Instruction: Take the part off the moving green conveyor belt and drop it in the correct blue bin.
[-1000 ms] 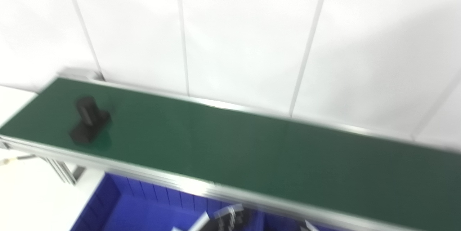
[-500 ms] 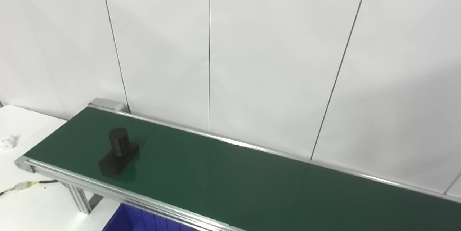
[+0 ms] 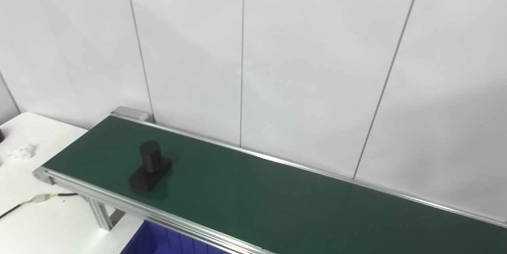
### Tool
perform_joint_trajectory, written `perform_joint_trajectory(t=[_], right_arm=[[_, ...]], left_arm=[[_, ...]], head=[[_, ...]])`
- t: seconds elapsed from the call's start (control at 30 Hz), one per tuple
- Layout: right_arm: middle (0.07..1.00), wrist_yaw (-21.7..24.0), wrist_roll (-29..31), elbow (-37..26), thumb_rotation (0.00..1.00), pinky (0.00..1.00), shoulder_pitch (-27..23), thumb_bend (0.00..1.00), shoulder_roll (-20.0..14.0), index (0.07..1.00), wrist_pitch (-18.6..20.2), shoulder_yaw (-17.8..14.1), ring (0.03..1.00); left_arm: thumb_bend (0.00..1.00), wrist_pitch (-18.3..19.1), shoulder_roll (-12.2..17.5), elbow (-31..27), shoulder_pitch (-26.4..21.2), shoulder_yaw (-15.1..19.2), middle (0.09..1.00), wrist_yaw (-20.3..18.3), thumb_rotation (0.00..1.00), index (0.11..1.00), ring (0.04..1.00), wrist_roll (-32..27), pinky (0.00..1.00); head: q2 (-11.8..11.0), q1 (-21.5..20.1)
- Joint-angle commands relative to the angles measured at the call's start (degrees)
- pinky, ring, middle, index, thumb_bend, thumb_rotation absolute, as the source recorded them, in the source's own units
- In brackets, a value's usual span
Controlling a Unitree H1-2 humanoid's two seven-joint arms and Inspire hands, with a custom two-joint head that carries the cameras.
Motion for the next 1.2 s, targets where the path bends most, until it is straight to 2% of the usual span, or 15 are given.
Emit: perform_joint_trajectory(t=[0.0, 0.2, 0.43, 0.6, 0.73, 0.83, 1.0, 1.17], right_arm=[[0.785, 0.4, 1.0, -1.8, 0.46, 0.65, -0.7, 0.63, -0.6, 0.862, -3.3, -0.6, 0.721], [0.799, 1.0, 2.2, -1.8, 0.48, 0.68, -0.6, 0.62, -0.6, 0.877, -3.3, -1.5, 0.740], [0.794, 1.2, 1.7, -2.3, 0.47, 0.68, -0.7, 0.56, -1.1, 0.873, -3.3, -1.6, 0.738], [0.793, 1.3, 1.8, -3.2, 0.48, 0.68, -0.5, 0.57, -1.3, 0.868, -3.3, -1.6, 0.734], [0.794, 1.2, 1.6, -4.6, 0.51, 0.66, -0.1, 0.61, -1.4, 0.869, -3.3, -1.6, 0.729], [0.791, 1.6, 2.2, -7.2, 0.50, 0.65, 0.3, 0.61, -1.4, 0.866, -3.3, -1.6, 0.727], [0.785, 2.7, 3.6, -12.6, 0.53, 0.66, 1.4, 0.67, -1.2, 0.862, -3.1, -1.9, 0.736], [0.788, 2.6, 2.9, -20.9, 0.56, 0.66, 1.7, 0.70, -1.2, 0.855, -0.1, -2.3, 0.741]], left_arm=[[1.00, -1.9, -1.0, -0.4, -1.6, -0.4, 0.800, 0.3, 0.11, 0.797, 0.780, 0.3, 0.76], [1.00, -2.5, -1.3, -0.2, -1.8, -0.7, 0.792, 1.8, 0.08, 0.792, 0.764, 1.4, 0.75], [1.00, -2.0, -1.4, -0.4, -1.8, -0.9, 0.799, 1.7, 0.07, 0.798, 0.776, 1.1, 0.78], [1.00, -2.0, -1.5, -0.8, -1.6, -1.0, 0.804, 1.8, 0.07, 0.801, 0.779, 1.0, 0.78], [1.00, -2.4, -1.4, -0.8, -1.6, -1.1, 0.802, 1.9, 0.09, 0.801, 0.774, 1.3, 0.77], [1.00, -2.2, -1.2, -1.3, -1.4, -1.3, 0.799, 2.2, 0.09, 0.801, 0.771, 1.6, 0.77], [1.00, -2.4, -1.1, -1.5, -1.3, -1.4, 0.798, 2.2, 0.10, 0.799, 0.769, 1.3, 0.75], [1.00, -2.3, -1.1, -1.2, -1.3, -1.3, 0.800, 1.6, 0.09, 0.799, 0.774, 0.3, 0.76]], head=[[0.2, 0.8], [0.8, 0.7], [1.2, 0.3], [1.7, 0.2], [1.8, 0.1], [2.0, -0.2], [2.1, -0.8], [2.3, -1.5]])
